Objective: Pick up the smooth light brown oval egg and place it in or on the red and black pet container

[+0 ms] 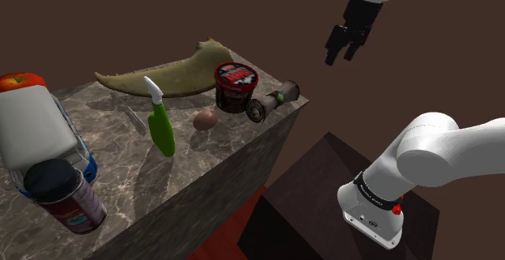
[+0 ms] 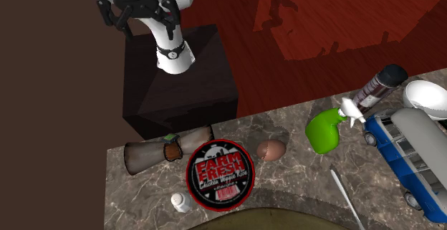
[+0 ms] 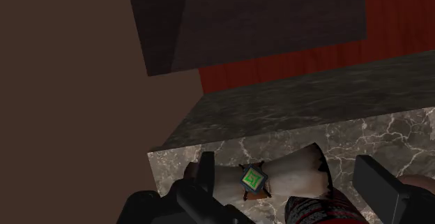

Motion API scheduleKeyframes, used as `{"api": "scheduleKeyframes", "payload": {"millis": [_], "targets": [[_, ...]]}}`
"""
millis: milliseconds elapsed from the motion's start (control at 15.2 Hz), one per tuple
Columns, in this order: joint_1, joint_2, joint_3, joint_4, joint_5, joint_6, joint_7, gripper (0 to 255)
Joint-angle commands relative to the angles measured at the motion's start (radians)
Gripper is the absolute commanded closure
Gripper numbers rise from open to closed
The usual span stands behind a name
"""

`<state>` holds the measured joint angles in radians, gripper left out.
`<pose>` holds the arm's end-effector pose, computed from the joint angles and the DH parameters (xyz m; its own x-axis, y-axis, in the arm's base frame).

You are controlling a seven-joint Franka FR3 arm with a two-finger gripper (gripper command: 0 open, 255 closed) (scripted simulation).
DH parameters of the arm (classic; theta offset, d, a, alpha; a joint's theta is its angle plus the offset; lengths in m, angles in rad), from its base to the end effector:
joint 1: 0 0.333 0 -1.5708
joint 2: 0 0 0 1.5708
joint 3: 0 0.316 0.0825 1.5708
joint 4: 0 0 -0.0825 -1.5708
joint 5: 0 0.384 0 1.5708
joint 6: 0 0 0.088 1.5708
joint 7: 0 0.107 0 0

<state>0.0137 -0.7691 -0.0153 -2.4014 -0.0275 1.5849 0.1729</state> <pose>0.3107 -0.0045 0.5651 0.9847 -0.1685 -0.0438 -0.1675 -0.9856 0.0247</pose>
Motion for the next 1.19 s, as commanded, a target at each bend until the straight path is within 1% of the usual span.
{"api": "scheduleKeyframes", "payload": {"millis": [0,264,528,858,1122], "targets": [[0.0,0.0,0.0,0.0,0.0,0.0,0.0,0],[0.0,0.028,0.045,-0.083,0.085,0.126,0.131,0],[0.005,0.085,0.093,-0.144,0.17,0.267,0.252,0],[0.017,0.198,0.155,-0.185,0.274,0.46,0.39,0],[0.028,0.32,0.203,-0.185,0.352,0.622,0.489,0]]}}
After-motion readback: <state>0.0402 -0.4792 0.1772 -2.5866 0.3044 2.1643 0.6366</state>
